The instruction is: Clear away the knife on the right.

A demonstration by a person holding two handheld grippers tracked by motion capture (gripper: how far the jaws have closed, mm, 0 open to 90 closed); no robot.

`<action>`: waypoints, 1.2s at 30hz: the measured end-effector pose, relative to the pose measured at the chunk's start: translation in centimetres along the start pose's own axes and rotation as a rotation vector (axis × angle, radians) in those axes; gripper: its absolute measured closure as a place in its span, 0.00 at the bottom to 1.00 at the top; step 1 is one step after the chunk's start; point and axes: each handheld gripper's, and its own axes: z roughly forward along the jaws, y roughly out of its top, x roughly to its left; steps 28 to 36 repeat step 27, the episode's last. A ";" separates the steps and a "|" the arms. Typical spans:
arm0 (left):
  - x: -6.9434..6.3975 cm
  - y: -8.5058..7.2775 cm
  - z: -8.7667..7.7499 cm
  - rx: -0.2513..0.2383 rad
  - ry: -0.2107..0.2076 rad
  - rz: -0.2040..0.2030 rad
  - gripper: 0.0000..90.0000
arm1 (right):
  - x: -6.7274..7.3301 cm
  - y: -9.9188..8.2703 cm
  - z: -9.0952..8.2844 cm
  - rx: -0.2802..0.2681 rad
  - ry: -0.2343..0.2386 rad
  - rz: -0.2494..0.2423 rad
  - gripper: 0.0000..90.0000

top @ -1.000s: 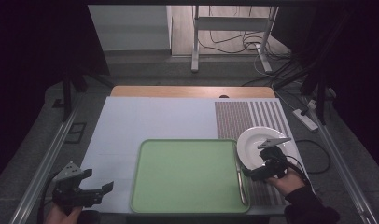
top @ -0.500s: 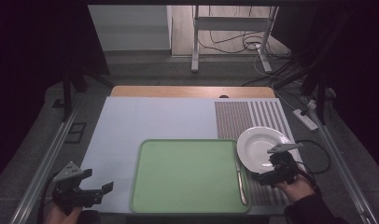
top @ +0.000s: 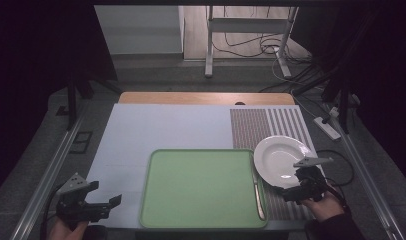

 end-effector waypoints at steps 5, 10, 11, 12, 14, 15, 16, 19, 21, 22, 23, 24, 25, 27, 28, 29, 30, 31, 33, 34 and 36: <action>0.0 0.0 0.0 0.000 0.000 -0.001 0.04 | 0.1 -0.3 -0.5 -0.008 -0.018 -0.001 0.00; 0.0 0.0 0.0 0.000 0.001 -0.002 0.04 | 0.1 -0.6 -1.1 -0.017 -0.033 0.000 0.00; 0.0 0.0 0.0 0.001 0.002 -0.001 0.04 | 0.1 -0.7 -1.2 -0.017 -0.034 0.000 0.00; 0.0 0.0 0.0 0.002 0.003 -0.001 0.04 | 0.1 -0.8 -1.3 -0.022 -0.035 0.003 0.00; 0.0 0.0 0.0 0.003 0.004 -0.002 0.05 | 0.1 -0.9 -1.5 -0.022 -0.042 0.005 0.00; 0.0 0.0 0.0 0.003 0.004 -0.003 0.05 | 0.1 -1.0 -1.6 -0.023 -0.045 0.005 0.00; 0.0 0.0 0.0 0.003 0.005 -0.004 0.05 | 0.2 -1.0 -1.7 -0.022 -0.050 0.006 0.00; 0.0 0.0 0.0 0.003 0.005 -0.005 0.05 | 0.2 -1.3 -2.0 -0.024 -0.057 0.009 0.00; 0.1 0.0 0.0 0.003 0.004 -0.007 0.05 | 0.2 -1.4 -2.2 -0.031 -0.061 0.013 0.00; 0.1 0.0 0.0 0.003 0.004 -0.007 0.05 | 0.2 -1.5 -2.3 -0.032 -0.060 0.015 0.00; 0.1 0.0 0.0 0.003 0.004 -0.007 0.05 | 0.2 -1.5 -2.4 -0.032 -0.061 0.018 0.00; 0.1 0.0 0.0 0.004 0.004 -0.007 0.05 | 0.2 -1.6 -2.4 -0.033 -0.063 0.021 0.00; 0.0 0.0 0.0 0.003 0.003 -0.007 0.05 | 0.2 -1.6 -2.4 -0.034 -0.058 0.023 0.00; 0.0 0.0 0.0 0.003 0.003 -0.007 0.05 | 0.1 -1.6 -2.4 -0.032 -0.060 0.021 0.00; 0.0 0.0 0.0 0.003 0.003 -0.007 0.05 | 0.1 -1.6 -2.4 -0.032 -0.060 0.021 0.00; 0.0 0.0 0.0 0.003 0.003 -0.007 0.05 | 0.1 -1.6 -2.4 -0.032 -0.060 0.021 0.00; 0.0 0.0 0.0 0.003 0.003 -0.007 0.05 | 0.1 -1.6 -2.4 -0.032 -0.060 0.021 0.00; 0.0 0.0 0.0 0.003 0.003 -0.007 0.05 | 0.1 -1.6 -2.4 -0.032 -0.060 0.021 0.00; 0.0 0.0 0.0 0.003 0.003 -0.007 0.05 | 0.1 -1.6 -2.4 -0.032 -0.060 0.021 0.00; 0.0 0.0 0.0 0.003 0.003 -0.007 0.05 | 0.1 -1.6 -2.4 -0.032 -0.060 0.021 0.00; 0.0 0.0 0.0 0.003 0.003 -0.007 0.05 | 0.1 -1.6 -2.4 -0.032 -0.060 0.021 0.00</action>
